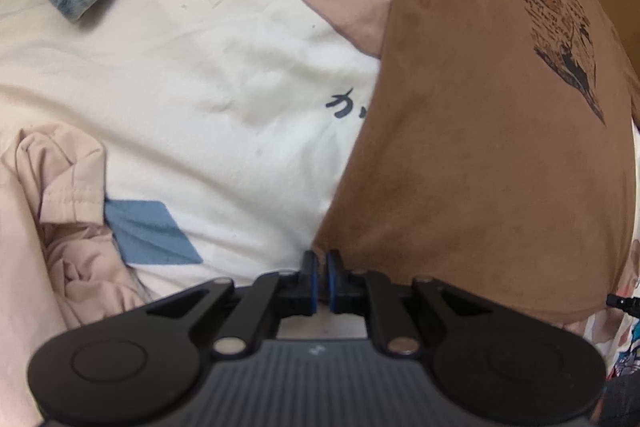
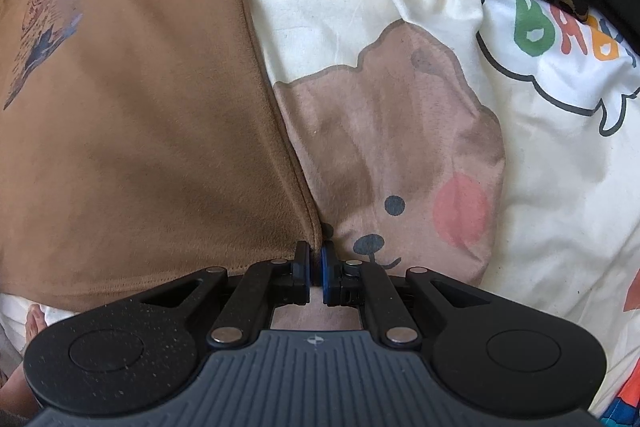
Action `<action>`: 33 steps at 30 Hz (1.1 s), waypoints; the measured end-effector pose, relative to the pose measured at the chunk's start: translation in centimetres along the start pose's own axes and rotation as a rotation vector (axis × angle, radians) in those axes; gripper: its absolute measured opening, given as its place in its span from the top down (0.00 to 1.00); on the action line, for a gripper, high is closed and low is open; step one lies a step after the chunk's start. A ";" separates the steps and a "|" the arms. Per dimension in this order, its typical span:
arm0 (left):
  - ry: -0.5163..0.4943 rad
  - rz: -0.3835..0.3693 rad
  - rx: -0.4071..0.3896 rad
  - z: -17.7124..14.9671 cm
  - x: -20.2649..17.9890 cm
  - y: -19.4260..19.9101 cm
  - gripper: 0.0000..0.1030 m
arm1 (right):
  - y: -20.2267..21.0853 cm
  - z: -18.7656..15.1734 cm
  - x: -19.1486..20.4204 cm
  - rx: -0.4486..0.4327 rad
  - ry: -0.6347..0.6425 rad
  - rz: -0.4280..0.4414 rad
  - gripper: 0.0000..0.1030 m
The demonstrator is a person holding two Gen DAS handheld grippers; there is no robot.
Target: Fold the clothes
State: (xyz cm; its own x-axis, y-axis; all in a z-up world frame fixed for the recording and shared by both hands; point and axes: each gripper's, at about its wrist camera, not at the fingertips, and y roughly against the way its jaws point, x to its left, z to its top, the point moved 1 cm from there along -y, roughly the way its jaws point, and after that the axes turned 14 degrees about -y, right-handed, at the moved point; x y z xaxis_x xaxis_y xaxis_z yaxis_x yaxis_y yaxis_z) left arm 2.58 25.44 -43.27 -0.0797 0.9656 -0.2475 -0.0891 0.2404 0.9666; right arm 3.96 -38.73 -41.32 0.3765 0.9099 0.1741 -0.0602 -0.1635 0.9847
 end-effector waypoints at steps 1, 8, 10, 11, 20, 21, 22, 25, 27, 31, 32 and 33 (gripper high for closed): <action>0.009 -0.003 0.001 -0.1 0.1 0.1 0.93 | 0.0 0.0 -0.1 -0.001 -0.008 -0.002 0.94; -0.005 0.024 -0.022 -0.1 -0.1 2.2 0.79 | 1.6 -0.7 -0.7 -0.027 -0.048 0.027 0.72; -0.023 0.041 -0.041 0.1 -0.1 3.3 0.65 | 2.6 -1.0 -1.1 -0.054 -0.054 0.042 0.69; -0.032 0.040 -0.049 0.1 -0.1 3.7 0.60 | 3.1 -1.2 -1.3 -0.064 -0.059 0.052 0.69; -0.041 0.058 -0.131 1.2 0.3 8.0 0.55 | 7.9 -1.3 -2.8 -0.234 -0.055 0.112 0.68; -0.045 0.059 -0.140 1.7 0.2 8.2 0.55 | 8.2 -1.0 -2.9 -0.252 -0.056 0.114 0.68; -0.051 0.061 -0.145 2.7 -0.1 8.0 0.55 | 8.4 -0.5 -2.9 -0.268 -0.058 0.114 0.68; -0.076 0.070 -0.156 3.9 -0.7 8.4 0.54 | 9.0 0.3 -3.0 -0.300 -0.091 0.142 0.68; -0.090 0.077 -0.161 4.4 -1.0 8.4 0.54 | 9.3 0.8 -3.0 -0.315 -0.114 0.164 0.68; -0.101 0.099 -0.171 5.3 -1.4 8.3 0.53 | 9.3 1.3 -2.6 -0.321 -0.121 0.184 0.68; -0.103 0.101 -0.177 5.5 -1.5 8.3 0.53 | 9.4 1.4 -2.6 -0.322 -0.119 0.190 0.68; -0.109 0.101 -0.182 5.8 -1.7 8.4 0.53 | 9.5 1.5 -2.5 -0.325 -0.114 0.192 0.68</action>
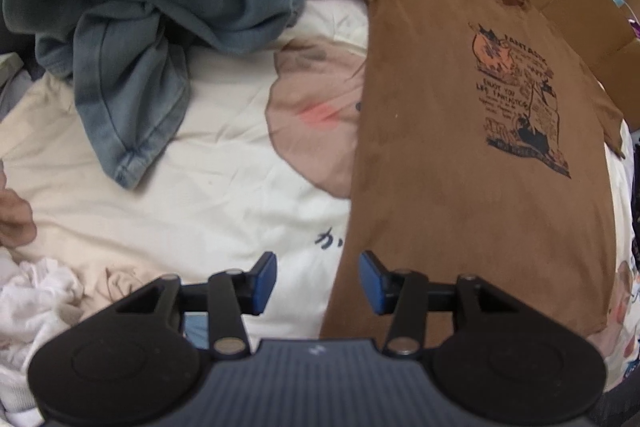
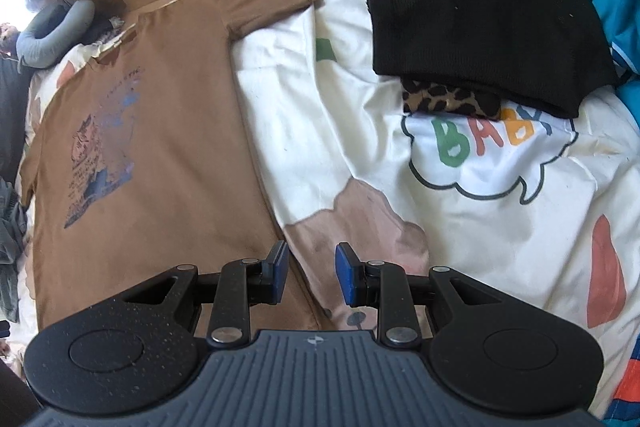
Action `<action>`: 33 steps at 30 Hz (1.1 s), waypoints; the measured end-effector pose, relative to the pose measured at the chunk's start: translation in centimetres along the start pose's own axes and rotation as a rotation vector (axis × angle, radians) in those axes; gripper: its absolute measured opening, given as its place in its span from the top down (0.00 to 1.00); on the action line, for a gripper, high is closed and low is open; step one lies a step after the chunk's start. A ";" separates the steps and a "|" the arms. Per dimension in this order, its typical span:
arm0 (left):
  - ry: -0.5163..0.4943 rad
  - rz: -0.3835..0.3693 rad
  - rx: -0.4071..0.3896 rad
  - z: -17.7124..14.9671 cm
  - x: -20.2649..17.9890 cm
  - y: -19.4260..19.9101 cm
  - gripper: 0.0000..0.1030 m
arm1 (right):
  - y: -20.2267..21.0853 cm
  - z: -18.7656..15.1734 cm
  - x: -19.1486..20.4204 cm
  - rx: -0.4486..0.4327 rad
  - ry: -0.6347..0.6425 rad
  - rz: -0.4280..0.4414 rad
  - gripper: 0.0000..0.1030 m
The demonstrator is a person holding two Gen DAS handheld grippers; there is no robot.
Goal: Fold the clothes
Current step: 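Open both tools and release the T-shirt hem, then raise both tools and move the right tool toward the shirt sleeve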
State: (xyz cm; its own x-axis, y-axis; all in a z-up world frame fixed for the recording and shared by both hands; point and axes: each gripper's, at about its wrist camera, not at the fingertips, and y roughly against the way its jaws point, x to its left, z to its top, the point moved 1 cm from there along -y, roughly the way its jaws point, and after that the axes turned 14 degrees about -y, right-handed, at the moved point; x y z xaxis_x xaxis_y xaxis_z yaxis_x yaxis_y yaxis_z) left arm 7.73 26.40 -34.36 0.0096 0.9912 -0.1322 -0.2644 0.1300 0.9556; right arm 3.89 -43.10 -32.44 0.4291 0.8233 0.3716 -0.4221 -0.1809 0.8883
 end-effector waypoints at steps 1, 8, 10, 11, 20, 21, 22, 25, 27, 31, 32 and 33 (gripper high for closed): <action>-0.006 0.000 -0.006 0.3 -0.1 0.1 0.53 | 0.1 0.1 0.2 -0.003 0.007 0.001 0.68; -0.051 -0.004 -0.058 3.5 -1.0 0.5 0.53 | 0.2 1.5 1.3 -0.022 0.046 0.019 0.68; -0.060 -0.007 -0.077 4.8 -1.2 0.3 0.53 | 0.2 2.2 1.7 -0.030 0.050 0.021 0.68; -0.064 -0.009 -0.087 5.5 -1.3 0.3 0.53 | 0.2 2.7 1.9 -0.035 0.050 0.021 0.68; -0.120 -0.020 -0.144 12.5 -2.3 -2.1 0.54 | -1.4 8.0 3.6 -0.105 0.026 0.004 0.68; -0.127 -0.022 -0.146 13.2 -2.5 -2.5 0.54 | -1.7 8.7 3.8 -0.111 0.026 0.000 0.68; -0.135 -0.024 -0.147 13.8 -2.8 -2.8 0.54 | -2.0 9.3 4.0 -0.117 0.027 -0.004 0.68; -0.156 -0.032 -0.148 15.6 -3.6 -3.7 0.54 | -2.6 11.0 4.6 -0.138 0.026 -0.010 0.68; -0.167 -0.037 -0.148 16.5 -4.1 -4.3 0.54 | -3.1 12.2 5.1 -0.153 0.024 -0.008 0.68; -0.184 -0.047 -0.140 17.8 -5.2 -5.6 0.54 | -4.7 14.6 6.1 -0.177 0.021 0.003 0.68; -0.187 -0.047 -0.136 18.0 -5.5 -5.9 0.54 | -5.3 15.2 6.3 -0.183 0.022 0.000 0.68; -0.190 -0.049 -0.132 18.1 -5.8 -6.2 0.54 | -5.8 15.7 6.6 -0.188 0.021 -0.003 0.68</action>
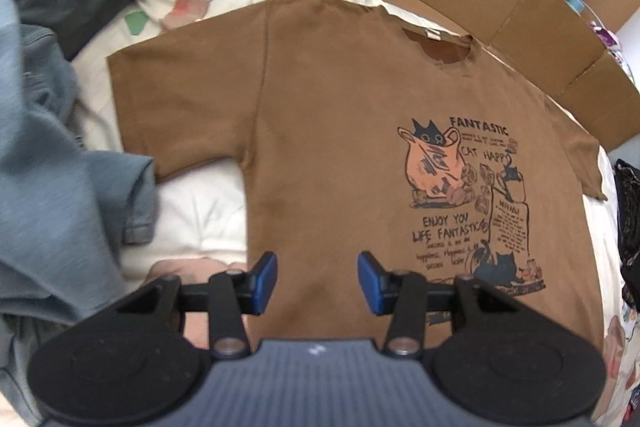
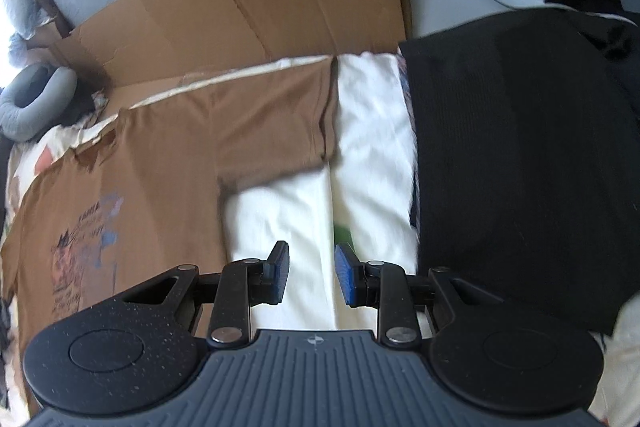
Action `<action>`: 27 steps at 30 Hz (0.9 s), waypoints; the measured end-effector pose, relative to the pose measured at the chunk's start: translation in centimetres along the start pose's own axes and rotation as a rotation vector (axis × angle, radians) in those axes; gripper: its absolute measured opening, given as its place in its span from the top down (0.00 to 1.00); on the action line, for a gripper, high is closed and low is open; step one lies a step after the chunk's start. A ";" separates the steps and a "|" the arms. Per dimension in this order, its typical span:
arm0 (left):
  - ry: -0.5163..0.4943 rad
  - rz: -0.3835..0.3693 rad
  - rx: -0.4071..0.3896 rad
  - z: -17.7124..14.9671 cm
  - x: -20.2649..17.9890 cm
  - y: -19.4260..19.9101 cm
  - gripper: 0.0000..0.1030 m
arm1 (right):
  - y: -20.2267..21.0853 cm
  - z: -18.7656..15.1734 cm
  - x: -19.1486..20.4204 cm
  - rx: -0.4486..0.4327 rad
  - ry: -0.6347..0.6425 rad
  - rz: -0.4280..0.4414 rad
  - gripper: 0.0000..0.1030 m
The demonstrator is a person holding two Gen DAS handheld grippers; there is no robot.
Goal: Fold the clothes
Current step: 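Raise both tools and move the right tool toward the shirt sleeve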
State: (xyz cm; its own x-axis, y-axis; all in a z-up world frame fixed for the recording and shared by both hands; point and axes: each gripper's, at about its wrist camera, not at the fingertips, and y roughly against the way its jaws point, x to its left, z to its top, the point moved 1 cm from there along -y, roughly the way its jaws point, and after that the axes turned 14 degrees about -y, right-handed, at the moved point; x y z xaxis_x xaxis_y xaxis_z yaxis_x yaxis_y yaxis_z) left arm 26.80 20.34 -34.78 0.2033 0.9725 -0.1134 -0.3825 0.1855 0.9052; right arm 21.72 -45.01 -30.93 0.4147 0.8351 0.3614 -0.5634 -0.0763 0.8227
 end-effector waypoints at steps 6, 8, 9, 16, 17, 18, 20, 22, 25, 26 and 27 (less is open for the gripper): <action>-0.016 -0.016 0.021 0.8 -1.2 -1.6 0.54 | -4.1 2.0 1.2 -0.001 -0.029 0.010 0.69; -0.020 -0.018 0.028 0.9 -1.5 -1.8 0.54 | -5.7 2.8 1.6 -0.001 -0.027 0.003 0.69; -0.022 -0.020 0.031 1.0 -1.6 -1.9 0.54 | -6.5 3.2 1.7 -0.001 -0.026 0.000 0.69; -0.033 -0.023 0.052 1.1 -2.3 -2.2 0.54 | -10.8 5.9 2.3 -0.015 -0.056 -0.026 0.69; -0.036 -0.021 0.058 1.0 -2.4 -2.3 0.54 | -11.3 6.1 2.4 -0.016 -0.058 -0.027 0.69; -0.038 -0.018 0.066 1.0 -2.4 -2.5 0.54 | -11.7 6.3 2.5 -0.016 -0.061 -0.028 0.69; -0.039 -0.011 0.082 1.0 -2.4 -2.8 0.54 | -12.5 6.4 2.7 -0.006 -0.055 -0.030 0.69; -0.038 -0.007 0.094 1.1 -2.5 -3.1 0.55 | -13.3 6.3 2.9 0.007 -0.045 -0.032 0.69; -0.040 -0.006 0.094 1.6 -2.8 -3.2 0.55 | -14.5 5.4 3.0 0.033 -0.014 -0.040 0.72; -0.044 -0.005 0.094 1.8 -2.9 -3.3 0.55 | -14.7 5.2 3.0 0.035 -0.002 -0.047 0.77; -0.048 -0.004 0.094 1.9 -3.0 -3.3 0.55 | -14.8 4.9 3.0 0.032 0.003 -0.055 0.88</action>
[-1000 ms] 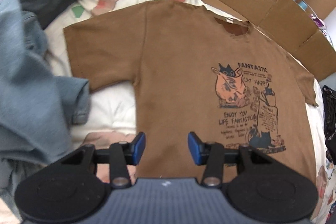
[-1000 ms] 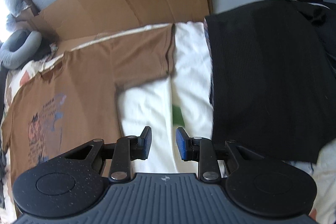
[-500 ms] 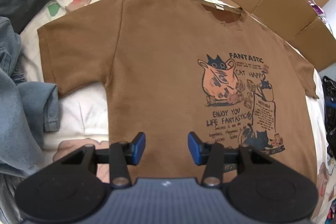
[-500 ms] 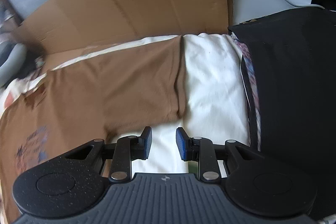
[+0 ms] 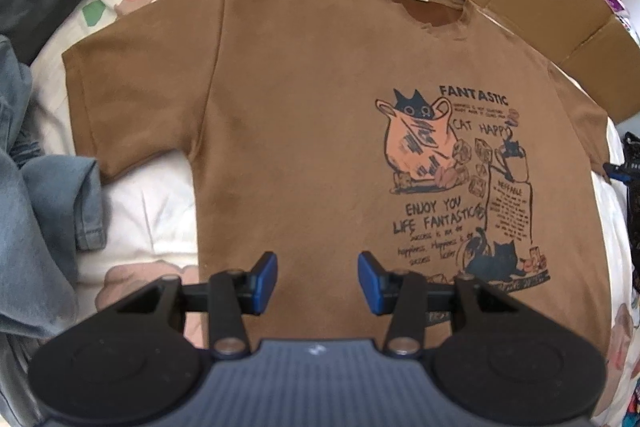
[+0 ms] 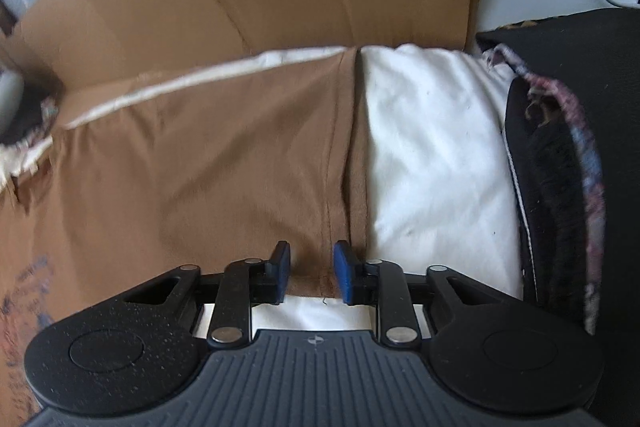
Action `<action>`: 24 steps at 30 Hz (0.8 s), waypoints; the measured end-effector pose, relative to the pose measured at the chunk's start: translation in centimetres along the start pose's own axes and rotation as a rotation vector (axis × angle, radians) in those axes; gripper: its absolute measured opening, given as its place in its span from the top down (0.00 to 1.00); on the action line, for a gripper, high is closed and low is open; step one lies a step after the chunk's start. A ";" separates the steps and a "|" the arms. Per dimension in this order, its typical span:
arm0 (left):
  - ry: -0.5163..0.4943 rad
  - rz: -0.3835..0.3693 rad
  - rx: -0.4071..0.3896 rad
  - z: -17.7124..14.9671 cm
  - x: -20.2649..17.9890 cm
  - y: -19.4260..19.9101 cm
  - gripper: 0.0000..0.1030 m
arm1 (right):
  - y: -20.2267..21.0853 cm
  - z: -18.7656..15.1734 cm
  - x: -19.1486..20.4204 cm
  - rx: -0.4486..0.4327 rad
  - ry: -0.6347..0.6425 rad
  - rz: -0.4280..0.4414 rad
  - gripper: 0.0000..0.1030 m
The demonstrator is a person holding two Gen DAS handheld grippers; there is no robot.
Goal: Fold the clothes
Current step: 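Raise both tools and move the right tool toward the shirt sleeve, then close the right tool on the brown shirt side edge by the sleeve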
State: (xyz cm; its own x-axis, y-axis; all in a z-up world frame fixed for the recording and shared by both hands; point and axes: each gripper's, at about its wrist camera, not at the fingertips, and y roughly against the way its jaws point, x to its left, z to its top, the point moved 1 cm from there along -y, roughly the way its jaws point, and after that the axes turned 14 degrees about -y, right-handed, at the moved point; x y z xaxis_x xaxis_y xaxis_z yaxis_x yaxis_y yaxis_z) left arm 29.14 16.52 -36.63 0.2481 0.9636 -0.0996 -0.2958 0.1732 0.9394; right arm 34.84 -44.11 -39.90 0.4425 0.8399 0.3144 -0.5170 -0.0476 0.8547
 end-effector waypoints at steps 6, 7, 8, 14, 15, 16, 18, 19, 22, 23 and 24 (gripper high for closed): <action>-0.005 0.008 0.002 0.2 -0.4 0.1 0.55 | 1.0 -0.2 -1.4 -0.031 -0.007 0.019 1.00; -0.002 0.009 0.001 0.1 -0.4 0.1 0.55 | 1.2 -0.2 -1.8 -0.038 0.000 0.019 1.00; 0.001 0.008 -0.001 0.1 -0.4 0.2 0.55 | 1.5 -0.1 -2.1 -0.044 -0.001 0.022 1.00; 0.007 0.003 0.002 -0.6 -0.4 0.2 0.55 | 2.8 0.3 -3.7 -0.075 -0.044 0.071 1.00; 0.009 0.003 0.004 -0.8 -0.4 0.2 0.55 | 2.9 0.4 -3.6 -0.079 -0.043 0.081 0.99; 0.012 0.003 0.007 -1.0 -0.3 0.1 0.55 | 2.9 0.6 -3.4 -0.083 -0.040 0.090 0.97; 0.017 0.004 0.015 -1.4 -0.1 0.0 0.55 | 2.7 0.9 -2.7 -0.087 -0.016 0.094 0.93; 0.018 0.005 0.019 -1.6 0.0 -0.1 0.55 | 2.5 1.0 -2.2 -0.088 0.000 0.089 0.90; 0.029 0.005 0.026 -2.0 0.4 -0.2 0.55 | 1.3 1.2 -0.8 -0.072 0.032 0.063 0.86; 0.031 0.005 0.027 -2.1 0.5 -0.3 0.55 | 0.8 1.3 -0.5 -0.065 0.039 0.051 0.85; 0.031 0.004 0.030 -2.3 0.5 -0.4 0.55 | 0.3 1.3 -0.2 -0.059 0.046 0.039 0.82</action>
State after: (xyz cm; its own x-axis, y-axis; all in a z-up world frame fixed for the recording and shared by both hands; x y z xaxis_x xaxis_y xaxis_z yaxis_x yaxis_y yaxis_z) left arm 27.30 17.42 -37.79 0.2183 0.9702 -0.1053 -0.2691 0.1635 0.9491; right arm 35.57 -44.95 -39.21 0.3874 0.8622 0.3265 -0.5758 -0.0502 0.8160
